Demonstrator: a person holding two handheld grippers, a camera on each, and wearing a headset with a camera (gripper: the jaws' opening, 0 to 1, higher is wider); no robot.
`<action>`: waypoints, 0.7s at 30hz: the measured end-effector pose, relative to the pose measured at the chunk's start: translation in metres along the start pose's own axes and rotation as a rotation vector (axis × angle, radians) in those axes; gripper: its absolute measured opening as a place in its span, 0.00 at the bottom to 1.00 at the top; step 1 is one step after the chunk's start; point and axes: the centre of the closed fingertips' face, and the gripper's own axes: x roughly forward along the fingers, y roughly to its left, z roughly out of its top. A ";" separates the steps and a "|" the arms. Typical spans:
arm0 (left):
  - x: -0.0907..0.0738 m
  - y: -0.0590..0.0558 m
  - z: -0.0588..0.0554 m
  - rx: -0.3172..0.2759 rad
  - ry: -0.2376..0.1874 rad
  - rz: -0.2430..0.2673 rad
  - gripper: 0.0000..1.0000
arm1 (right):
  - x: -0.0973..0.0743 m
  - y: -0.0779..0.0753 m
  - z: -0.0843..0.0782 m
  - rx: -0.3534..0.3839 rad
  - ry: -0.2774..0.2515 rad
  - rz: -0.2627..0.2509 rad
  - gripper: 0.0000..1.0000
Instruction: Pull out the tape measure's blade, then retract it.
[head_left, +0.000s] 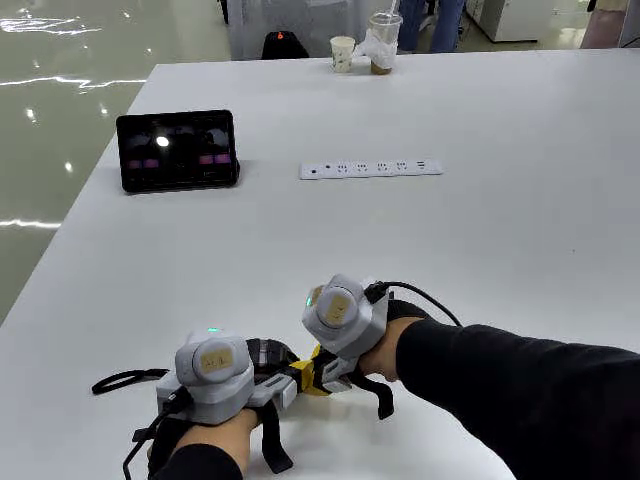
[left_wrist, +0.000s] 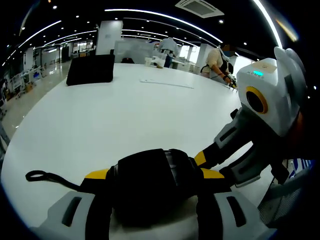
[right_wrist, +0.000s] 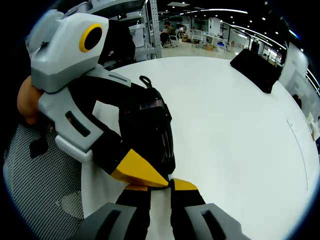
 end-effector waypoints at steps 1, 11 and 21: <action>0.000 0.000 0.000 0.003 -0.001 0.001 0.65 | 0.000 0.000 0.000 -0.010 -0.001 -0.001 0.12; 0.000 -0.001 -0.001 0.020 0.025 -0.002 0.66 | 0.001 0.000 0.000 -0.066 -0.027 -0.055 0.13; 0.000 0.000 -0.001 0.004 0.045 -0.016 0.66 | -0.002 -0.002 -0.002 -0.040 -0.064 -0.106 0.23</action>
